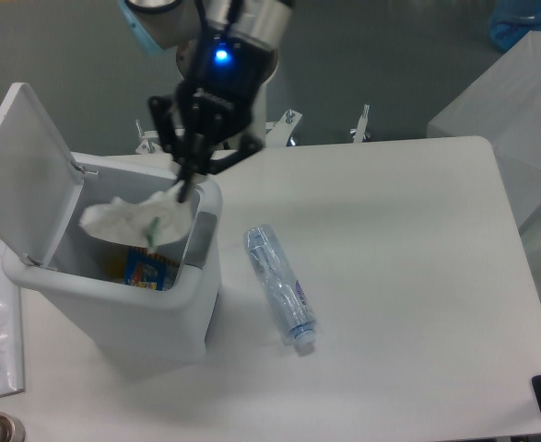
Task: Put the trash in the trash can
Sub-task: 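Open the gripper to drop the bag into the bin, then move the gripper back over the clear plastic water bottle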
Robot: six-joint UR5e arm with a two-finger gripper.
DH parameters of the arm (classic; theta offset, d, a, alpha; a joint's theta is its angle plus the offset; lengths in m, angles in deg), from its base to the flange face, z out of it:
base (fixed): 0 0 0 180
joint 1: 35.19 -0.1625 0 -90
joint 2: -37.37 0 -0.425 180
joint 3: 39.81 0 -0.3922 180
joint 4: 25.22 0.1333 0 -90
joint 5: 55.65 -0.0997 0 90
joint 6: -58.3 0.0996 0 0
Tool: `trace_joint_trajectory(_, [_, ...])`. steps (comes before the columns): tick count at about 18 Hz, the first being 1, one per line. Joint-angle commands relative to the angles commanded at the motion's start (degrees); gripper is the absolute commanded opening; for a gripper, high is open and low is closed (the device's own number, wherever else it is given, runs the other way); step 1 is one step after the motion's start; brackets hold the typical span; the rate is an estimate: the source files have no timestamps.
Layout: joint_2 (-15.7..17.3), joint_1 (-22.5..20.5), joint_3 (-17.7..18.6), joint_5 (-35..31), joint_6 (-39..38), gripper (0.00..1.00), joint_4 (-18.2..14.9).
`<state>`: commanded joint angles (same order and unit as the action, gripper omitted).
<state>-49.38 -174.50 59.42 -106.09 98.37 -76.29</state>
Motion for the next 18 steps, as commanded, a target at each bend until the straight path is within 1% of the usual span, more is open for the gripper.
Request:
trace_joint_trajectory(1, [-0.09,0.0,0.09,-0.09,1.31,0.8,-0.17])
trace_joint_trajectory(2, [-0.09,0.0,0.0,-0.09,1.33,0.8,-0.26])
trace_joint_trajectory(3, [-0.18,0.0,0.0,-0.09,1.33,0.83,-0.26])
trace_joint_trajectory(4, [-0.35,0.0,-0.09,-0.09,1.5,0.94,-0.26])
trace_joint_trajectory(5, [-0.96,0.0,-0.35,-0.09,1.59,0.98,-0.18])
trace_joint_trajectory(7, [-2.1,-0.26,-1.49,-0.09,1.33,0.99,-0.26])
trace_joint_trajectory(8, [-2.37,-0.96,-2.45,-0.09,1.07,0.99,-0.35])
trace_joint_trajectory(9, [-3.33,-1.75,-3.5,-0.09,0.46,0.99,-0.35])
trace_joint_trajectory(11, [-7.01,-4.64,-6.66,0.26,-1.82,1.0,-0.35])
trace_joint_trajectory(13, [-11.41,-7.02,-10.09,0.17,-4.11,1.0,-0.35])
trace_joint_trajectory(14, [-13.43,-8.25,-11.15,0.09,-4.99,1.0,-0.35])
trace_joint_trajectory(16, [-17.38,-10.45,-12.74,-0.18,-6.05,1.0,-0.35])
trace_joint_trajectory(18, [-20.64,-11.77,-13.01,-0.53,-6.23,1.0,-0.35])
